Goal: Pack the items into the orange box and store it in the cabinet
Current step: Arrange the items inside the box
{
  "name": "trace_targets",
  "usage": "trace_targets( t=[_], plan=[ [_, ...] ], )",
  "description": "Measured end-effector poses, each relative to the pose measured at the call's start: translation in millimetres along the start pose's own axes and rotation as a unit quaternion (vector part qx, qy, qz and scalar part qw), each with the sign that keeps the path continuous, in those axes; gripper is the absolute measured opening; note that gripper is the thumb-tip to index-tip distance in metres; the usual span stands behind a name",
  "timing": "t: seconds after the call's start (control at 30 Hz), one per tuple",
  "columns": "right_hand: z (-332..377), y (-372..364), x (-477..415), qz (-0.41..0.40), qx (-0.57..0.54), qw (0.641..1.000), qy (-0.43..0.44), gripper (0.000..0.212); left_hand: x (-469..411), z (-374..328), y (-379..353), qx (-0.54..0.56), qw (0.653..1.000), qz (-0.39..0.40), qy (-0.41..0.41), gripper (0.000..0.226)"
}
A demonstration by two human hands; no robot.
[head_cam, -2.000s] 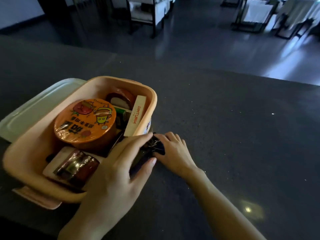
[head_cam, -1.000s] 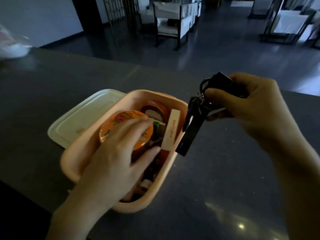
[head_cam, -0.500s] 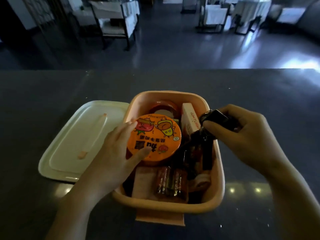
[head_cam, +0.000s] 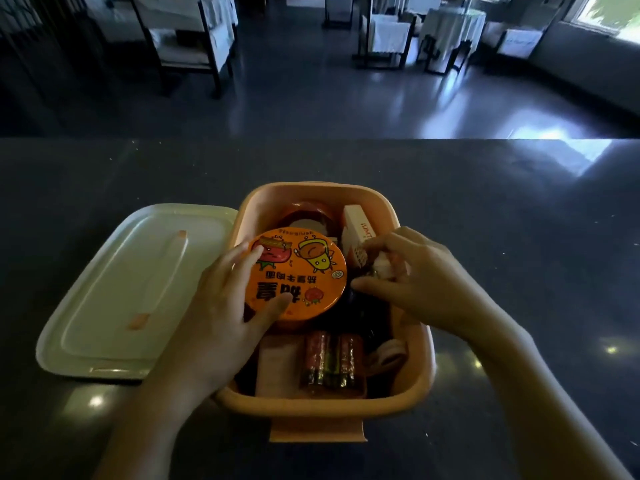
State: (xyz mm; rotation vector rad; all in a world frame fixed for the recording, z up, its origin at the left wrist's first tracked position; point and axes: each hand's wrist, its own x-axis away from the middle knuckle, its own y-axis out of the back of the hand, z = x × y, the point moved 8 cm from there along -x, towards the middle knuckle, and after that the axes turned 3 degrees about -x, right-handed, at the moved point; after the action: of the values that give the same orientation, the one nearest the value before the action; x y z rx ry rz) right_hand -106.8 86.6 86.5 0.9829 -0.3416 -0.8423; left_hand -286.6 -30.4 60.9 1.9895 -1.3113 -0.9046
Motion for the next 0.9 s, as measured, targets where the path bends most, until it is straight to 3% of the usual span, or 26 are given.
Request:
trace_targets(
  t=[0.1, 0.2, 0.3, 0.37, 0.43, 0.6, 0.9],
  plan=[
    [-5.5, -19.5, -1.0, 0.058, 0.096, 0.993, 0.026, 0.055, -0.5, -1.2, 1.1, 0.002, 1.0, -0.012, 0.0, 0.076],
    [-3.3, -22.3, 3.4, 0.064, 0.065, 0.993, 0.068, 0.037, -1.5, -1.7, 1.1, 0.002, 1.0, -0.017, 0.004, 0.074],
    [-6.3, -16.3, -1.4, 0.028, 0.041, 0.997, 0.056, 0.057, -1.1, -2.9, 0.8, 0.0, 1.0, -0.023, 0.004, 0.074],
    [-11.2, -17.7, -10.4, 0.019, 0.124, 0.991, 0.04, 0.08, -0.8, -3.3, 1.4, 0.011, 1.0, -0.025, 0.009, 0.074],
    [-15.4, -23.3, -17.7, 0.026, 0.198, 0.979, 0.033, 0.09, -0.1, -3.2, 1.4, 0.02, 0.999, -0.025, 0.012, 0.074],
    [-17.2, -29.7, -26.1, 0.009, 0.246, 0.969, 0.015, 0.095, 1.1, -3.1, 0.1, 0.028, 0.999, -0.022, 0.022, 0.077],
    [-21.9, -38.6, -32.8, 0.045, 0.188, 0.981, -0.032, 0.098, 0.9, -1.1, 0.4, 0.04, 0.998, -0.024, 0.032, 0.075]
  ],
)
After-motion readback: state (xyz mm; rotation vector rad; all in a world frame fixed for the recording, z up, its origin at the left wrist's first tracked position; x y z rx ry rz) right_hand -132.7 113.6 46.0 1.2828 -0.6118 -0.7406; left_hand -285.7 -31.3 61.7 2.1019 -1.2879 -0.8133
